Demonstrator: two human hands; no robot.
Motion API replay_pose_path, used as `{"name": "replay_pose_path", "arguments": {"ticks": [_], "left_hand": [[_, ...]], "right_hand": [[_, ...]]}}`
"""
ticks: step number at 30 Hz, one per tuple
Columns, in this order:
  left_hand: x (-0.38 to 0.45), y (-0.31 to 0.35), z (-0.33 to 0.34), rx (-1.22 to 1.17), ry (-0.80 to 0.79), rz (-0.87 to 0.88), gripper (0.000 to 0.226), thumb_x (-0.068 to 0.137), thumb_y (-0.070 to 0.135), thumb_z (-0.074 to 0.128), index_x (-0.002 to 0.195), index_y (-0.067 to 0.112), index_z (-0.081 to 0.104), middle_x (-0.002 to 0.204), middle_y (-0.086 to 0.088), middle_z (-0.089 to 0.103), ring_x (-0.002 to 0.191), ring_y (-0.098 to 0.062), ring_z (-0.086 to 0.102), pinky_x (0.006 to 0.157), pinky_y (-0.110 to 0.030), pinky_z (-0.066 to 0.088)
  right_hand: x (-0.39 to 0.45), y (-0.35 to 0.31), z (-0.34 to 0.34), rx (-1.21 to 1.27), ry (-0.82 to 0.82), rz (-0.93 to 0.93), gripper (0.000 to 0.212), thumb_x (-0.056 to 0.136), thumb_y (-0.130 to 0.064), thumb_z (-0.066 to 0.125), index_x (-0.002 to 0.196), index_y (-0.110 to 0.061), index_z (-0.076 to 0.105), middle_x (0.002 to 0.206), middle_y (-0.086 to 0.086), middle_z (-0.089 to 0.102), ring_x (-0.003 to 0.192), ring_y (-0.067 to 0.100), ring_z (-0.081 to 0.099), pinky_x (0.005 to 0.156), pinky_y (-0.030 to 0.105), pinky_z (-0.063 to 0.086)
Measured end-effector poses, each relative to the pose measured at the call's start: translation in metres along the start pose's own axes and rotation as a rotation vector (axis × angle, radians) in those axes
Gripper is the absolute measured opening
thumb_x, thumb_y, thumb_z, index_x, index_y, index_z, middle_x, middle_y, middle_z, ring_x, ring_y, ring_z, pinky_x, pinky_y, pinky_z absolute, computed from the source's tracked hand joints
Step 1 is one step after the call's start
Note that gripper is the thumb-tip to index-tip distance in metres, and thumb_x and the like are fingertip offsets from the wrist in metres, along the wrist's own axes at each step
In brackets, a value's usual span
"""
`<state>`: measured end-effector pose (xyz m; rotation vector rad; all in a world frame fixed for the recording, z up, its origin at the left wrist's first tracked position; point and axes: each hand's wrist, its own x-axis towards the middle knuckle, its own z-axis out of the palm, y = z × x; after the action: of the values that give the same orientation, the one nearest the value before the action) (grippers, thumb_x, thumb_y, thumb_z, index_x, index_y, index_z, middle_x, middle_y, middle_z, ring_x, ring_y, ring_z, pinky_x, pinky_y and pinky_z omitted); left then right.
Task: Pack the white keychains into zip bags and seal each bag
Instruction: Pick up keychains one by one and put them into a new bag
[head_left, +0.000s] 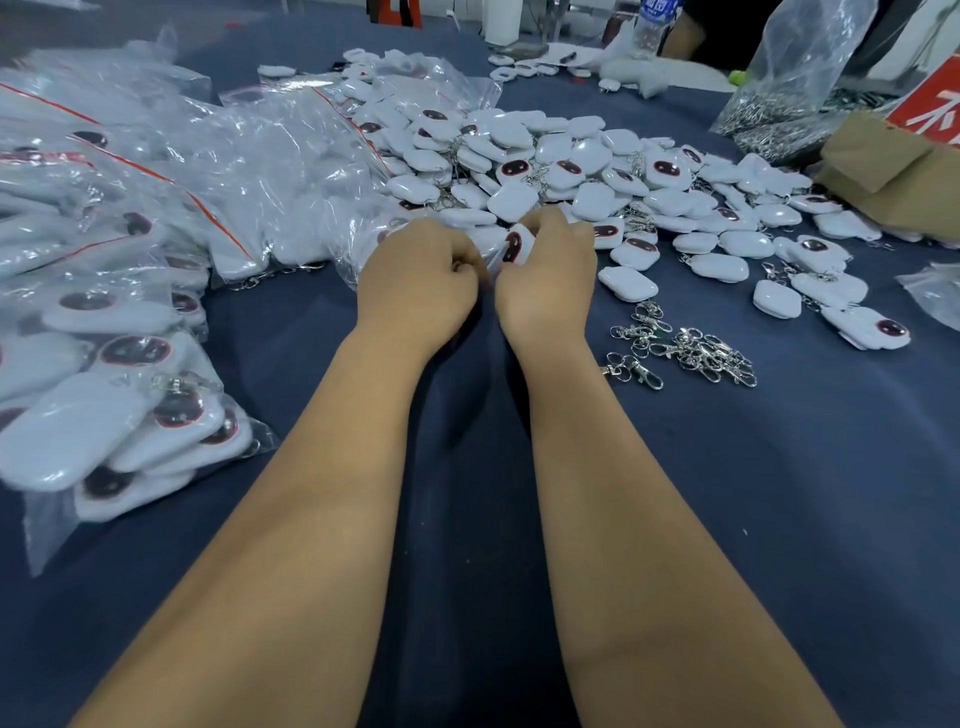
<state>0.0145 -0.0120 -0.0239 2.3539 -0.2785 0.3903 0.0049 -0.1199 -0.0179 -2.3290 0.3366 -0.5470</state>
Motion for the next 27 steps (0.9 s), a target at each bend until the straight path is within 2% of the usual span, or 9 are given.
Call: {"name": "replay_pose_path", "arguments": {"ticks": [5, 7, 9, 11, 13, 16, 19, 22, 27], "left_hand": [[0.002, -0.003, -0.001, 0.039, 0.069, -0.067, 0.044, 0.086, 0.0, 0.044, 0.113, 0.017, 0.074, 0.118, -0.011, 0.064, 0.104, -0.032, 0.059, 0.077, -0.032, 0.044], [0.002, -0.003, -0.001, -0.025, 0.088, -0.113, 0.047, 0.088, 0.0, 0.043, 0.123, 0.017, 0.069, 0.128, -0.008, 0.061, 0.113, -0.029, 0.057, 0.081, -0.027, 0.04], [0.003, -0.003, -0.001, -0.163, 0.092, -0.146, 0.043, 0.089, 0.002, 0.044, 0.12, 0.015, 0.07, 0.113, -0.001, 0.066, 0.106, -0.022, 0.059, 0.08, -0.022, 0.038], [0.002, 0.0, -0.003, -0.346, 0.079, -0.17, 0.033, 0.087, 0.005, 0.045, 0.093, 0.014, 0.075, 0.077, 0.008, 0.06, 0.077, -0.015, 0.055, 0.071, -0.024, 0.037], [0.002, 0.001, -0.004, -0.411, 0.06, -0.189, 0.025, 0.082, 0.007, 0.044, 0.067, 0.009, 0.064, 0.054, 0.008, 0.043, 0.057, -0.015, 0.038, 0.061, -0.027, 0.031], [0.001, 0.002, -0.004, -0.41, 0.062, -0.211, 0.021, 0.081, 0.01, 0.046, 0.068, -0.002, 0.056, 0.055, 0.0, 0.04, 0.057, -0.017, 0.033, 0.059, -0.031, 0.029], [0.002, 0.004, -0.003, -0.465, 0.059, -0.225, 0.021, 0.079, 0.011, 0.049, 0.064, -0.004, 0.048, 0.058, -0.006, 0.037, 0.063, -0.021, 0.032, 0.062, -0.037, 0.03], [0.001, 0.003, -0.002, -0.44, 0.034, -0.219, 0.023, 0.083, 0.015, 0.051, 0.07, -0.003, 0.056, 0.061, -0.005, 0.043, 0.061, -0.017, 0.037, 0.062, -0.034, 0.034], [-0.001, 0.006, -0.004, -0.434, 0.014, -0.19, 0.021, 0.086, 0.018, 0.051, 0.072, 0.008, 0.063, 0.068, -0.004, 0.057, 0.067, -0.023, 0.051, 0.067, -0.038, 0.044]], "right_hand": [[-0.004, -0.004, -0.002, 0.391, 0.086, 0.017, 0.022, 0.09, -0.009, 0.06, 0.106, -0.024, 0.06, 0.091, -0.009, 0.059, 0.084, 0.011, 0.054, 0.073, 0.02, 0.041], [-0.005, -0.008, -0.004, 0.61, 0.064, 0.085, 0.018, 0.09, -0.013, 0.065, 0.1, -0.026, 0.059, 0.078, -0.005, 0.057, 0.067, 0.008, 0.053, 0.068, 0.022, 0.051], [-0.005, -0.01, -0.004, 0.822, -0.02, 0.168, 0.022, 0.091, -0.01, 0.066, 0.108, -0.02, 0.057, 0.077, 0.0, 0.058, 0.056, 0.005, 0.057, 0.063, 0.023, 0.056], [-0.004, -0.012, -0.004, 1.024, -0.126, 0.25, 0.029, 0.092, -0.001, 0.062, 0.118, -0.011, 0.054, 0.079, 0.0, 0.059, 0.057, 0.002, 0.061, 0.063, 0.021, 0.057], [-0.004, -0.014, -0.004, 1.121, -0.232, 0.29, 0.033, 0.093, 0.009, 0.056, 0.125, 0.0, 0.053, 0.09, 0.006, 0.066, 0.071, 0.009, 0.066, 0.067, 0.021, 0.059], [-0.004, -0.014, -0.005, 1.102, -0.303, 0.297, 0.037, 0.091, 0.016, 0.048, 0.127, 0.007, 0.056, 0.111, 0.02, 0.069, 0.08, 0.016, 0.066, 0.069, 0.02, 0.059], [-0.003, -0.014, -0.004, 1.072, -0.301, 0.305, 0.039, 0.089, 0.018, 0.046, 0.125, 0.006, 0.057, 0.101, 0.015, 0.069, 0.077, 0.015, 0.066, 0.066, 0.021, 0.059], [-0.003, -0.013, -0.002, 1.053, -0.282, 0.297, 0.032, 0.09, 0.016, 0.049, 0.118, 0.004, 0.057, 0.089, 0.009, 0.068, 0.071, 0.014, 0.066, 0.059, 0.02, 0.056], [-0.004, -0.014, 0.002, 1.022, -0.241, 0.303, 0.028, 0.092, 0.01, 0.054, 0.119, 0.005, 0.058, 0.094, 0.015, 0.068, 0.07, 0.016, 0.065, 0.059, 0.02, 0.056]]}}
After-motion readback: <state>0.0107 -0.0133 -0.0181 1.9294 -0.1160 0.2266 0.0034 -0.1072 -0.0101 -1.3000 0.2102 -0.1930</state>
